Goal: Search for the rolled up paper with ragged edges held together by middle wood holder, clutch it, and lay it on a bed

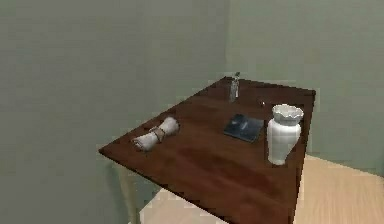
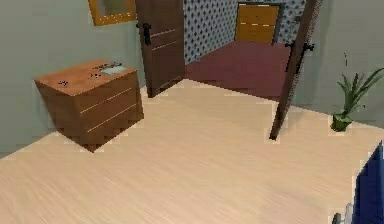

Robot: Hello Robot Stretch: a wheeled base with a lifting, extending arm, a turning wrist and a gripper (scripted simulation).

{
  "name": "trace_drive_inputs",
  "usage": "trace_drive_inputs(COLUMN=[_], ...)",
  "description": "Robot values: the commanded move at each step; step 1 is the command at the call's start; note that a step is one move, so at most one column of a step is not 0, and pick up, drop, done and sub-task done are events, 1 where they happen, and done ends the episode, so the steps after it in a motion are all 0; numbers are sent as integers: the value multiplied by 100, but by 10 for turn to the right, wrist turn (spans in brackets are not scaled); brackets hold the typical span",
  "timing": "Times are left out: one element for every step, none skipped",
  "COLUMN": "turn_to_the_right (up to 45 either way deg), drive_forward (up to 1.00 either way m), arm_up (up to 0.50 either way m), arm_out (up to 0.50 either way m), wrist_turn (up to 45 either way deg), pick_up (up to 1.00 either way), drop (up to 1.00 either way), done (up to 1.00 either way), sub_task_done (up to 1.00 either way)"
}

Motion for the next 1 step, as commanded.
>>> trace_drive_inputs(turn_to_the_right=[-450], drive_forward=[0], arm_up=[0], arm_out=[0], wrist_turn=[0], pick_up=[0], drop=[0], done=[0], sub_task_done=[0])
